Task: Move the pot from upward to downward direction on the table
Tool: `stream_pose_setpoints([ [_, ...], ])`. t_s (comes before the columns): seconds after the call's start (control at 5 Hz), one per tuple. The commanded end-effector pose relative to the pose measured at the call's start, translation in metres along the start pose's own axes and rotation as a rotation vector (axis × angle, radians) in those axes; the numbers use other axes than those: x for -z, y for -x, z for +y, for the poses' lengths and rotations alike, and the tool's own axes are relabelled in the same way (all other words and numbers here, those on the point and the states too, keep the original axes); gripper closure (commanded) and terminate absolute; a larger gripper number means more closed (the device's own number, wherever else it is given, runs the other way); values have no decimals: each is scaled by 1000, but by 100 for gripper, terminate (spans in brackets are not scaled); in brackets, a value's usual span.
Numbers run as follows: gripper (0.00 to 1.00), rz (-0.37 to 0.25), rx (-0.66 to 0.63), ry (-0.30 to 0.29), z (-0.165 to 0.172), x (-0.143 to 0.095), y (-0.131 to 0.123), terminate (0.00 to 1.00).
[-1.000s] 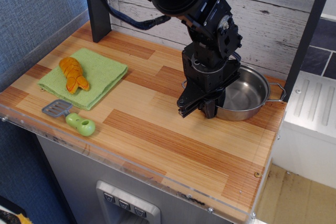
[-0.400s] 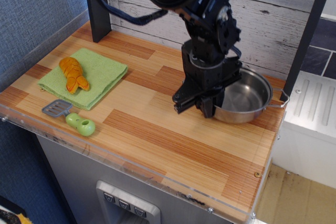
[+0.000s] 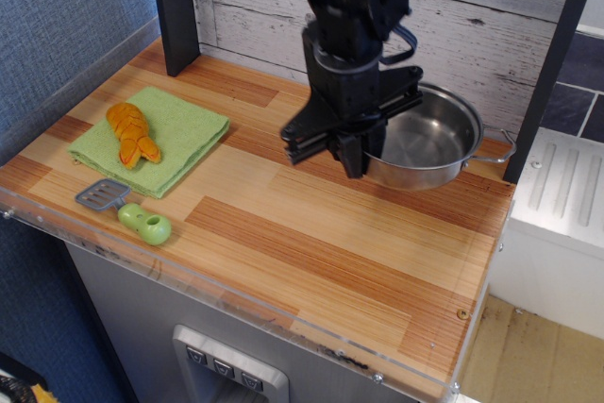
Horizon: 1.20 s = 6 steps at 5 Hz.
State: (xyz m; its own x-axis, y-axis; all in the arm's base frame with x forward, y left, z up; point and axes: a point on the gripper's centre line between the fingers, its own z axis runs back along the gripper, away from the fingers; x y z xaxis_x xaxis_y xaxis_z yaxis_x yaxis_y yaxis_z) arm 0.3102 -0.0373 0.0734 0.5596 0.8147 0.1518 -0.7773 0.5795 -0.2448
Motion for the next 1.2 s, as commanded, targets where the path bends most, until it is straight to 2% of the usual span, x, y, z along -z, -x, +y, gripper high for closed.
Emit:
stream_pose_setpoints([
  [0.0, 100, -46, 56, 29, 42, -34, -10, 0],
  [0.2, 100, -77, 130, -23, 60, -32, -17, 0],
  [0.4, 100, -79, 166, -63, 78, -26, -23, 0],
  [0.6, 100, -67, 183, -58, 94, -17, -25, 0],
  [1.0, 100, -36, 187, -97, 112, 4, -27, 0],
])
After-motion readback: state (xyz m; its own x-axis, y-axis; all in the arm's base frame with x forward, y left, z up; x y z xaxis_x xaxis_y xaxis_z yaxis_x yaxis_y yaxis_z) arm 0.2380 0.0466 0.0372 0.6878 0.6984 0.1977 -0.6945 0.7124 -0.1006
